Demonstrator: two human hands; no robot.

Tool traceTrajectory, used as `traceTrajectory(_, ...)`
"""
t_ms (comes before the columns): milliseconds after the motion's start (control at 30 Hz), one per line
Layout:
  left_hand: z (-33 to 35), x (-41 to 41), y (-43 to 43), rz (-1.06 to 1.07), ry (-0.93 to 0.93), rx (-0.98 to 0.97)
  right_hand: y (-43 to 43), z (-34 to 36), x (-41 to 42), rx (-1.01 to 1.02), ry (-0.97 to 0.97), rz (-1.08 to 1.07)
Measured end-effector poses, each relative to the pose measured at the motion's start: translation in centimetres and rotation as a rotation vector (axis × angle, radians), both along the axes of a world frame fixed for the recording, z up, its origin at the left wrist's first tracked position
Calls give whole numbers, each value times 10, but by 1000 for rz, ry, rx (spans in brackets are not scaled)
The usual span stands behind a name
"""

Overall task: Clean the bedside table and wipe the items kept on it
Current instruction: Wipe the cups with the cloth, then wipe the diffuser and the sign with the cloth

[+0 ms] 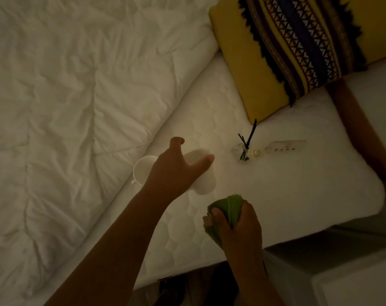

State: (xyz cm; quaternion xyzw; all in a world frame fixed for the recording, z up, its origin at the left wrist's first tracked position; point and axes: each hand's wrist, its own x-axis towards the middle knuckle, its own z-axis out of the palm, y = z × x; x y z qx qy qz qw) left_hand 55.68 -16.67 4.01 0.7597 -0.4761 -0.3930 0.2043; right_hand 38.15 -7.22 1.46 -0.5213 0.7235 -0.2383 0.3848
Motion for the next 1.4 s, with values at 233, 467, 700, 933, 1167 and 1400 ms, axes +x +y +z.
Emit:
traceTrajectory(233,-43,-22,-16,-188,-283,6,-13,-18,-33,85,11,36)
traceTrajectory(467,-73,-41,-16,-212,-395,89,-40,-22,-82,78,13,101)
traceTrajectory(700,-68,-64,-21,-151,-538,166,-59,-27,-113,65,15,125)
traceTrajectory(933,-86,-140,-37,-191,-316,-103,-74,-38,-142,168,-25,100)
traceTrajectory(1167,-113,-162,-78,-13,-109,-206,-81,-49,-187,238,-83,110)
traceTrajectory(1400,-118,-166,-87,136,53,-228,-102,-51,-197,227,-138,27)
